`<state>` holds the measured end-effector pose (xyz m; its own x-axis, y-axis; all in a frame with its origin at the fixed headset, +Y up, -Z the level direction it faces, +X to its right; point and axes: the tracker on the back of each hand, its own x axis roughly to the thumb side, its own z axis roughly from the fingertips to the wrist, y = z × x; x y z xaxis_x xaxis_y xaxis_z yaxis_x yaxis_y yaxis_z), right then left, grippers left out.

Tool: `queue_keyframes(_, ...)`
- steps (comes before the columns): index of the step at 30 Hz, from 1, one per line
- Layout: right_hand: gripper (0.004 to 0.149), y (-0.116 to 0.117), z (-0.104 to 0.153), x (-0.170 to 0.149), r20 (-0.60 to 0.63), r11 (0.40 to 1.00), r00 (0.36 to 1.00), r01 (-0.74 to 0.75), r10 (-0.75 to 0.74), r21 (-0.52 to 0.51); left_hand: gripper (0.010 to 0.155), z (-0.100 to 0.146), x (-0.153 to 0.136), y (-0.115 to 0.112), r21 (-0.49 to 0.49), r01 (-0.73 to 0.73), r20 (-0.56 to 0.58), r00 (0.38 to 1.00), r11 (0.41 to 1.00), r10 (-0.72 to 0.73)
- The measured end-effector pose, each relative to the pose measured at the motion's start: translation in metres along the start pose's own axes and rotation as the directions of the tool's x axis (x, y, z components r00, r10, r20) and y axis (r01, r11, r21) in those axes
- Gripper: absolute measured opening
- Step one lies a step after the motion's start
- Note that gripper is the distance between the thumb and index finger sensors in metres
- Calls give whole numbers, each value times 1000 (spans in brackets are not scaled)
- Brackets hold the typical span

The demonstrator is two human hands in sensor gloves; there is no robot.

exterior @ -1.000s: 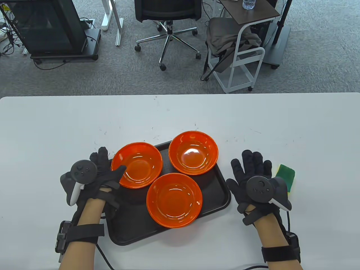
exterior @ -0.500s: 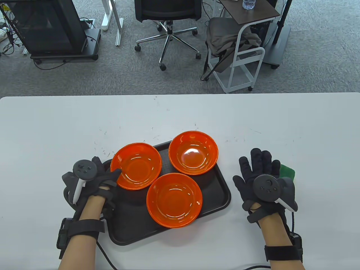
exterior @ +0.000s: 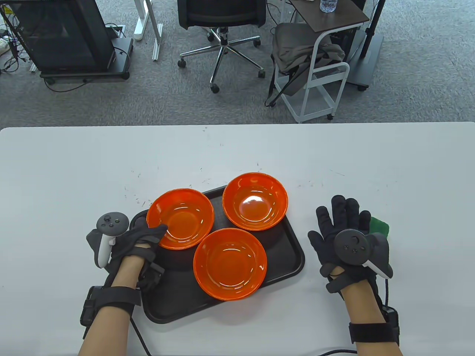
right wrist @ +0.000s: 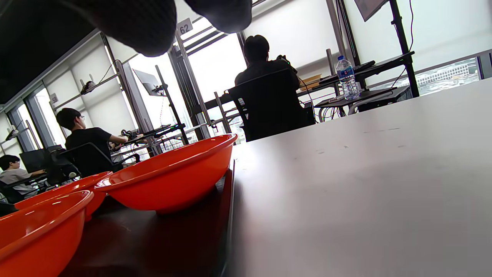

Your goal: Wipe bowl with sponge

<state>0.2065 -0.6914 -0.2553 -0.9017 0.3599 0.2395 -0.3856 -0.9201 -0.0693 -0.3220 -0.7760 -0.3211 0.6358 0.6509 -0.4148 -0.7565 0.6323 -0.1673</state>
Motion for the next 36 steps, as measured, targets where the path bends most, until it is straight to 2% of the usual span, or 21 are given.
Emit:
queue_keyframes(7,64,0,0,-1,-3,1000,1000,-2,2,1,70,1,1,0,-16,-26,3,1000,1000,26)
queue_keyframes(17,64,-4,4,-10,-44,1000,999,7,-8,-11,61,10,3,14,54,-149,56,988,987,146)
queue_keyframes(24,67,-9,6,-28,-100,999,995,20,-25,-46,60,35,27,29,28,-225,212,953,974,215)
queue_keyframes(31,70,-10,8,-46,-155,998,988,15,-24,-59,59,73,55,30,-7,-160,399,905,987,150)
queue_keyframes(36,71,-11,11,-61,-217,998,976,-3,-10,-60,59,80,59,23,-68,-143,422,893,987,158)
